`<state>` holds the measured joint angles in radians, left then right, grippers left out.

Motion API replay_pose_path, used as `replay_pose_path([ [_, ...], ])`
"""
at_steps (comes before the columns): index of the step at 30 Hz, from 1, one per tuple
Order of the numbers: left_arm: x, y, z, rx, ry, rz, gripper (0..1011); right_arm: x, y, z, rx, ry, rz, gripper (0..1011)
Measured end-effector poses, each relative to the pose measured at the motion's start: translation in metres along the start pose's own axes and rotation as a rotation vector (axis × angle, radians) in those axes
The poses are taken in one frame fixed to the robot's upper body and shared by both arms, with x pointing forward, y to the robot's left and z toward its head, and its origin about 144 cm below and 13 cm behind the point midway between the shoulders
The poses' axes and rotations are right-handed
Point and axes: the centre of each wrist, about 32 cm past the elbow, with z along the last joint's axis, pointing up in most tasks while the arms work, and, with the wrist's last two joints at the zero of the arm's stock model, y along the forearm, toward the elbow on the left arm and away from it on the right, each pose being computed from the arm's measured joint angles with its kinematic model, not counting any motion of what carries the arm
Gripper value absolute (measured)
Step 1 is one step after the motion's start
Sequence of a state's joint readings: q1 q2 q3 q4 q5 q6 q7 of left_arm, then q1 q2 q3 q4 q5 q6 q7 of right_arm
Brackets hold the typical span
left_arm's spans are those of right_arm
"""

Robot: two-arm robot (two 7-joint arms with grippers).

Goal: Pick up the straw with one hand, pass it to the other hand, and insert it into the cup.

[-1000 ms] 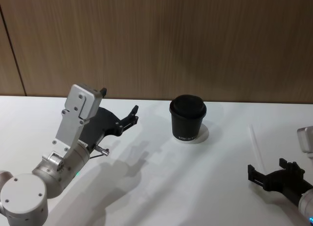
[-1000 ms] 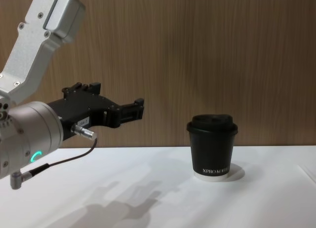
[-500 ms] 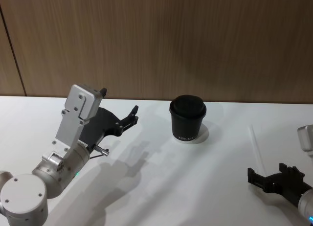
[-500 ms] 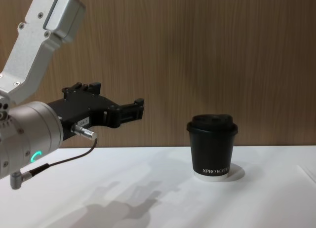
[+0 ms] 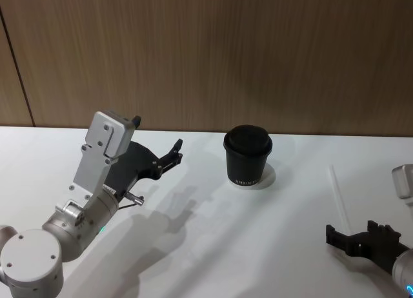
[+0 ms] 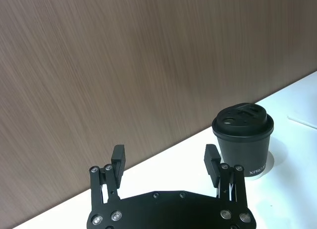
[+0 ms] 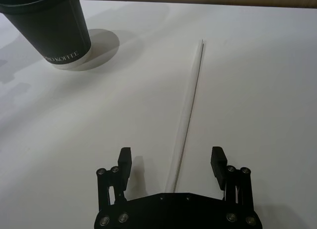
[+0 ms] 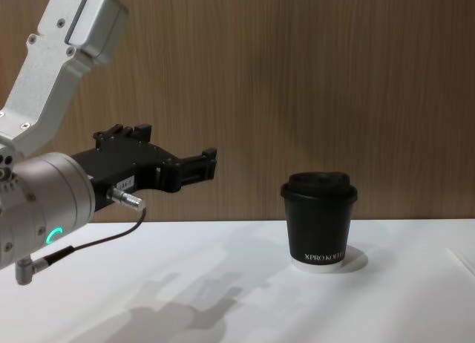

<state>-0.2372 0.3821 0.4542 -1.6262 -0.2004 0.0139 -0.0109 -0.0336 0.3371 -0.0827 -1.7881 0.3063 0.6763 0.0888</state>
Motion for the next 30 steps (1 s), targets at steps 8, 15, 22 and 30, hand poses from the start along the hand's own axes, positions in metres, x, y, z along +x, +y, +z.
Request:
replay_pose_path([
  [8, 0.0, 0.0, 0.0, 0.0, 0.0, 0.0, 1000, -0.0009, 0.0005, 0.0017, -0.014, 0.014, 0.001, 1001],
  [15, 0.0, 0.0, 0.0, 0.0, 0.0, 0.0, 1000, -0.0008, 0.001, 0.0019, -0.018, 0.019, 0.002, 1001],
  [22, 0.0, 0.0, 0.0, 0.0, 0.0, 0.0, 1001, -0.0003, 0.0015, 0.0015, -0.02, 0.02, 0.005, 1001],
  [30, 0.0, 0.0, 0.0, 0.0, 0.0, 0.0, 1001, -0.0001, 0.0018, 0.0013, -0.021, 0.019, 0.005, 1001],
])
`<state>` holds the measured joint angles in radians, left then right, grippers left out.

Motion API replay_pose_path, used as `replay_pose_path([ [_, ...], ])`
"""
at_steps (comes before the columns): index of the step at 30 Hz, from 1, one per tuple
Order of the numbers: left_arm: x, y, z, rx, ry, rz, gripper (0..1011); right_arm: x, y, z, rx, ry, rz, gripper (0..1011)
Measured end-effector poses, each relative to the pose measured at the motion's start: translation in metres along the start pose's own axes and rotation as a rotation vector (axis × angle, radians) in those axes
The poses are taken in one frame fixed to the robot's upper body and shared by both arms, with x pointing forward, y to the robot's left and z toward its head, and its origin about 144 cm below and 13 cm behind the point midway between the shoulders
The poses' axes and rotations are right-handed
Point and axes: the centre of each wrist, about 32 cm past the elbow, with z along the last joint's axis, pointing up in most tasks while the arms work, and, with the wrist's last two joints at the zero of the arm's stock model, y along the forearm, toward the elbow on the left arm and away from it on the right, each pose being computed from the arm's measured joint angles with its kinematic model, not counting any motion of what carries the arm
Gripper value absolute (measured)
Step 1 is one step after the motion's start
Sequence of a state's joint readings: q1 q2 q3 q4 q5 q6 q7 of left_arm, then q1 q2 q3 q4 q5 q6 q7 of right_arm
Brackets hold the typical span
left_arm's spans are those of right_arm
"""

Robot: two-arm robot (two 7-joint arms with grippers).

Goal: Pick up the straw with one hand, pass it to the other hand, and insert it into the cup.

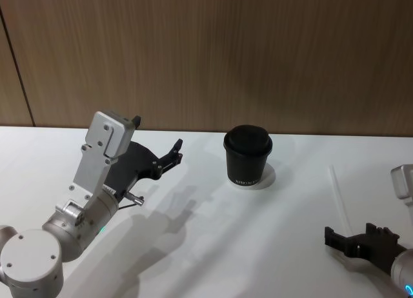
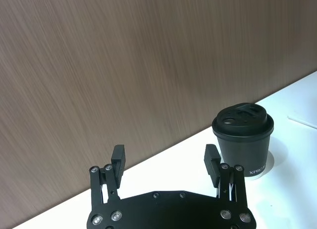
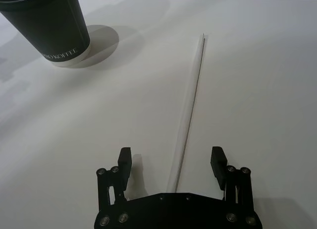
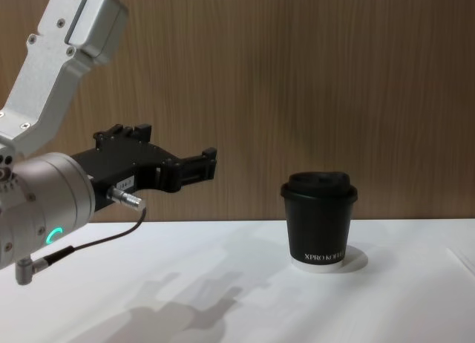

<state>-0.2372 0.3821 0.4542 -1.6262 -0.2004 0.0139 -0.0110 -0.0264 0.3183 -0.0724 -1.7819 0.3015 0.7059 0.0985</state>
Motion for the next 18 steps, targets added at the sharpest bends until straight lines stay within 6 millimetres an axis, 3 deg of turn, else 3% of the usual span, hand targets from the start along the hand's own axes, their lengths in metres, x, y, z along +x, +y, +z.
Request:
replay_pose_path([
  [18, 0.0, 0.0, 0.0, 0.0, 0.0, 0.0, 1001, 0.0001, 0.0003, -0.0004, -0.001, 0.0, 0.001, 1001],
])
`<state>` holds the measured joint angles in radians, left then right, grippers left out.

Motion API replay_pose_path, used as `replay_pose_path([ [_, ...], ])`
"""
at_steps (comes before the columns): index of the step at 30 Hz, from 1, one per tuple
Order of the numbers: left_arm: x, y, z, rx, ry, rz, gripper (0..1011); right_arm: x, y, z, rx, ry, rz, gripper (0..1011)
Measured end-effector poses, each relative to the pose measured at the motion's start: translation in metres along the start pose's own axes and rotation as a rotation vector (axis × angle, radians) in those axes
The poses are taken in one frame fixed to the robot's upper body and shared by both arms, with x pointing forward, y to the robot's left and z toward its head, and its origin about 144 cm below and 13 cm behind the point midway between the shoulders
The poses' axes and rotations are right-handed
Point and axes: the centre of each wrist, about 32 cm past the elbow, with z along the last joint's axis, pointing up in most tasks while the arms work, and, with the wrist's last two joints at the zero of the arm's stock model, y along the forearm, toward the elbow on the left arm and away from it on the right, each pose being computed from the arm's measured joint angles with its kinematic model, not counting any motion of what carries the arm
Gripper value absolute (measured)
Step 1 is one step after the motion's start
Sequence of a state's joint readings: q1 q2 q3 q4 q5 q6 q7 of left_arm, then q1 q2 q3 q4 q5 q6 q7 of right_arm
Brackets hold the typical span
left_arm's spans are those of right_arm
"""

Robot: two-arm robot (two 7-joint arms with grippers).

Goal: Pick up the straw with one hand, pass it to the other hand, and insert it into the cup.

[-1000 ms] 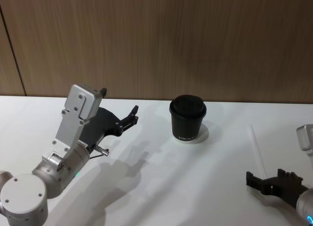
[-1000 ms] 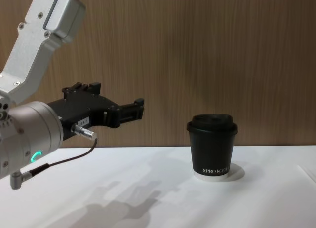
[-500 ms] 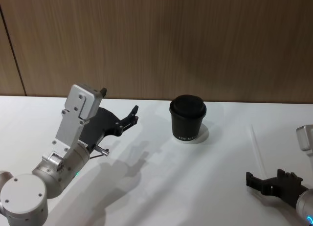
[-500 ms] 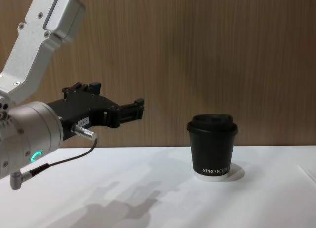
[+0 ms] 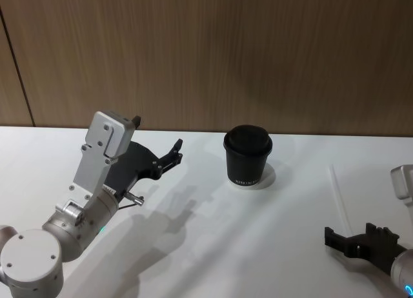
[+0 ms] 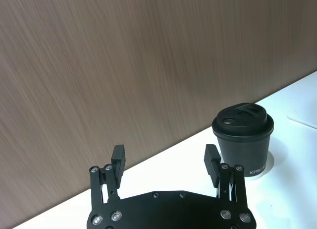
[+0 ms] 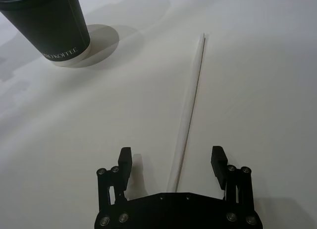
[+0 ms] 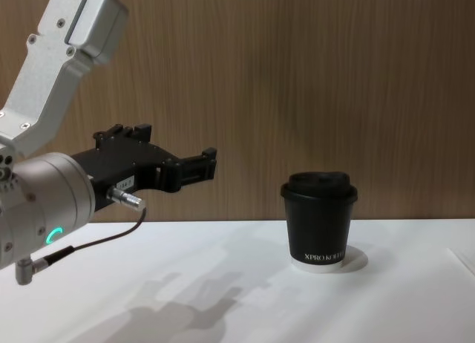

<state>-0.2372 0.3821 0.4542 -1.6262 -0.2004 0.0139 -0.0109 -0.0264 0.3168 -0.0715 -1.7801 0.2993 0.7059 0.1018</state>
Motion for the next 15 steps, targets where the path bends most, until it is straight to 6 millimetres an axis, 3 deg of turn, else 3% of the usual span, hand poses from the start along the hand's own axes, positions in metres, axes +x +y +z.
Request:
replay_pose_path([
  [5, 0.0, 0.0, 0.0, 0.0, 0.0, 0.0, 1000, 0.0, 0.0, 0.0, 0.0, 0.0, 0.0, 1001],
  [15, 0.0, 0.0, 0.0, 0.0, 0.0, 0.0, 1001, 0.0, 0.0, 0.0, 0.0, -0.001, 0.0, 791],
])
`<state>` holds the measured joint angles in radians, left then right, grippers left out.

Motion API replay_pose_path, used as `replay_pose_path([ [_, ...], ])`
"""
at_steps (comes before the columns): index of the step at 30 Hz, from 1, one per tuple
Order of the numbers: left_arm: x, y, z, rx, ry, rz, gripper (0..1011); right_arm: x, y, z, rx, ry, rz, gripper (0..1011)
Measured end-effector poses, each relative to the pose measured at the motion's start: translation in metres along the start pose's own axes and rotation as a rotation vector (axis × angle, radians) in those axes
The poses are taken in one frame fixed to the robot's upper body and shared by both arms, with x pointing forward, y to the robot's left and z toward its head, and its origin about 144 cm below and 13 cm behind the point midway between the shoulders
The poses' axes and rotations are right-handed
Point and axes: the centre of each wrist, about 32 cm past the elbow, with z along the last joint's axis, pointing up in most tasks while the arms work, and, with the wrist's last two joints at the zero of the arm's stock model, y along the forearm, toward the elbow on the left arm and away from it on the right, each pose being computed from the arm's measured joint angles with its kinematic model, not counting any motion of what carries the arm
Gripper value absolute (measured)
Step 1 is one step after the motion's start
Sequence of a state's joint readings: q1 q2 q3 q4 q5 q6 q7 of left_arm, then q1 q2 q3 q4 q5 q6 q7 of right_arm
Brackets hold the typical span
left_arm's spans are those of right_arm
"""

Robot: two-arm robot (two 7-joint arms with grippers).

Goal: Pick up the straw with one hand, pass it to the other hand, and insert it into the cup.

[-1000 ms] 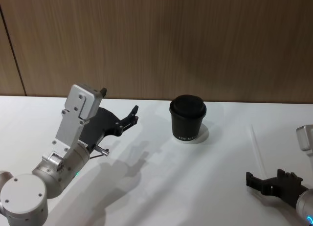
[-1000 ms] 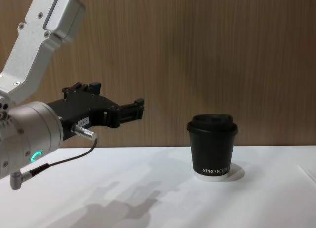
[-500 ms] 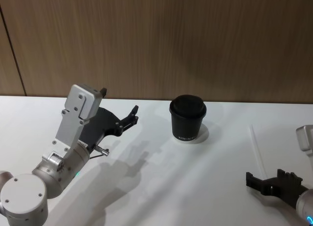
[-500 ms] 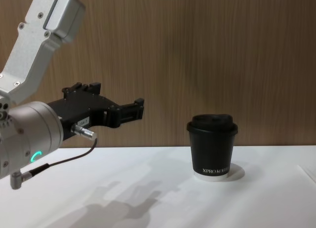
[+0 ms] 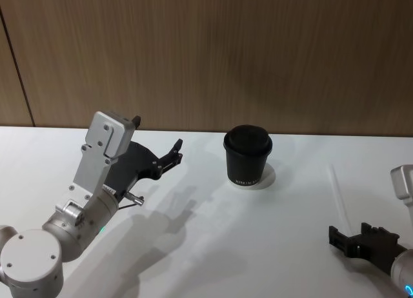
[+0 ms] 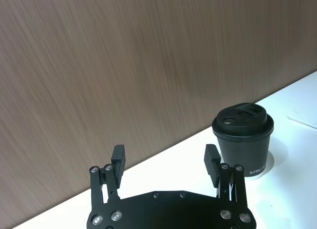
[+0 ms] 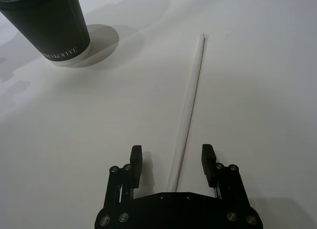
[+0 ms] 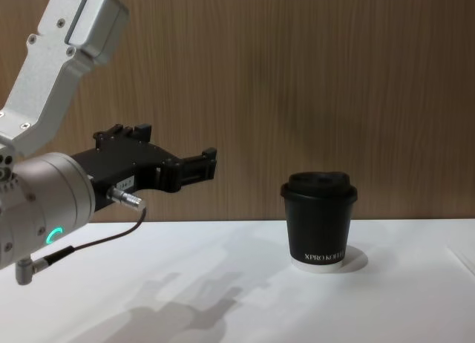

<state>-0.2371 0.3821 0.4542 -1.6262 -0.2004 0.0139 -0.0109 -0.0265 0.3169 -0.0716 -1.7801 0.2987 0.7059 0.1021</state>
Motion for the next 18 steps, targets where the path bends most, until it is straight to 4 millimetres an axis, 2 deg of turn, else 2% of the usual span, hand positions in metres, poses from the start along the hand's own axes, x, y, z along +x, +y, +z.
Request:
replay_pose_path([
  [1, 0.0, 0.0, 0.0, 0.0, 0.0, 0.0, 1001, 0.0, 0.0, 0.0, 0.0, 0.0, 0.0, 734],
  [3, 0.0, 0.0, 0.0, 0.0, 0.0, 0.0, 1001, 0.0, 0.0, 0.0, 0.0, 0.0, 0.0, 702],
  [4, 0.0, 0.0, 0.0, 0.0, 0.0, 0.0, 1001, 0.0, 0.0, 0.0, 0.0, 0.0, 0.0, 635],
  [7, 0.0, 0.0, 0.0, 0.0, 0.0, 0.0, 1001, 0.0, 0.0, 0.0, 0.0, 0.0, 0.0, 575],
  [8, 0.0, 0.0, 0.0, 0.0, 0.0, 0.0, 1000, 0.0, 0.0, 0.0, 0.0, 0.0, 0.0, 515],
  [10, 0.0, 0.0, 0.0, 0.0, 0.0, 0.0, 1001, 0.0, 0.0, 0.0, 0.0, 0.0, 0.0, 473],
  [18, 0.0, 0.0, 0.0, 0.0, 0.0, 0.0, 1001, 0.0, 0.0, 0.0, 0.0, 0.0, 0.0, 195],
])
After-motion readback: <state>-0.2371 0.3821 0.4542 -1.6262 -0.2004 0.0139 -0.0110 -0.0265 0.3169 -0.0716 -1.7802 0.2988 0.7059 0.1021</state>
